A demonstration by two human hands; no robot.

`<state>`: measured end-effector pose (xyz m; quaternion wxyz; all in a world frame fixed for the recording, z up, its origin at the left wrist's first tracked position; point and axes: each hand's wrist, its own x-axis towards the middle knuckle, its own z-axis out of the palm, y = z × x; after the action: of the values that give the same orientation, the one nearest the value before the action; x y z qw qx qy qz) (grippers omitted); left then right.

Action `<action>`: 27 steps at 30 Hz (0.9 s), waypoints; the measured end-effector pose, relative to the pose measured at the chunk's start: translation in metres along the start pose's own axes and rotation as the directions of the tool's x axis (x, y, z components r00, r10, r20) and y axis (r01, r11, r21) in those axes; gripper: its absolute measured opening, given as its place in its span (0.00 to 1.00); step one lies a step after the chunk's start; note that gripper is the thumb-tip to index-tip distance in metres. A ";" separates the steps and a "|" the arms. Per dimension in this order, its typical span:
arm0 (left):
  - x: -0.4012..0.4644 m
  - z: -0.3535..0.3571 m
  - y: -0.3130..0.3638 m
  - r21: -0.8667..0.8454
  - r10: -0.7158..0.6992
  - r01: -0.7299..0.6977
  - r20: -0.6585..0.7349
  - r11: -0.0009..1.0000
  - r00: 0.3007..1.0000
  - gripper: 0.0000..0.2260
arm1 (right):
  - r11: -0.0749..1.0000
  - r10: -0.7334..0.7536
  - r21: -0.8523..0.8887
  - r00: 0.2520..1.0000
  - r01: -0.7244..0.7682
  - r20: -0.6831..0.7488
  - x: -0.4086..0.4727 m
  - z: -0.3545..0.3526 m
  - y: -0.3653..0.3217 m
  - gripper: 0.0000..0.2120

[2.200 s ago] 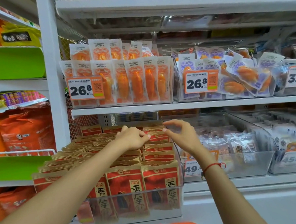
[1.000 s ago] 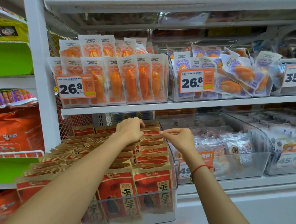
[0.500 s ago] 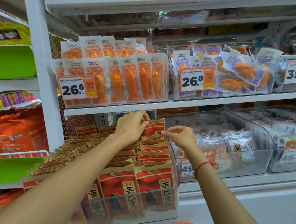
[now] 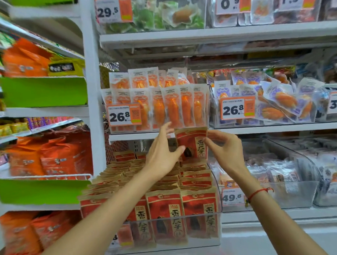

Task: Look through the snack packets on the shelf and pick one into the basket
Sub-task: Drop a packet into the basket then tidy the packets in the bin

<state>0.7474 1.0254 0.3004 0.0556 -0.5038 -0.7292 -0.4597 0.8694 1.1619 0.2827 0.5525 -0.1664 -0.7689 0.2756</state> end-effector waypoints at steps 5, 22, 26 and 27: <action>-0.019 -0.020 0.005 -0.133 -0.070 0.073 0.023 0.988 0.997 0.23 | 0.961 0.072 0.268 0.997 -0.062 -0.027 -0.008 -0.010 -0.049 0.06; -0.155 -0.057 -0.039 -0.498 -0.374 0.421 0.197 0.758 0.906 0.08 | 0.822 0.361 0.282 0.836 -0.495 0.414 -0.109 0.018 -0.082 0.09; -0.164 -0.057 -0.051 -0.526 -0.430 0.445 0.159 0.725 0.889 0.10 | 0.893 0.315 0.108 0.779 -0.436 0.542 -0.133 0.036 -0.077 0.23; -0.165 -0.057 -0.053 -0.542 -0.447 0.450 0.147 0.710 0.882 0.10 | 0.902 0.307 0.079 0.758 -0.425 0.575 -0.138 0.039 -0.075 0.28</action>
<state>0.7646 0.8674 0.2102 -0.2098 -0.3065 -0.6617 -0.6513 0.8827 1.0159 0.2146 0.2575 -0.1702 -0.8138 0.4923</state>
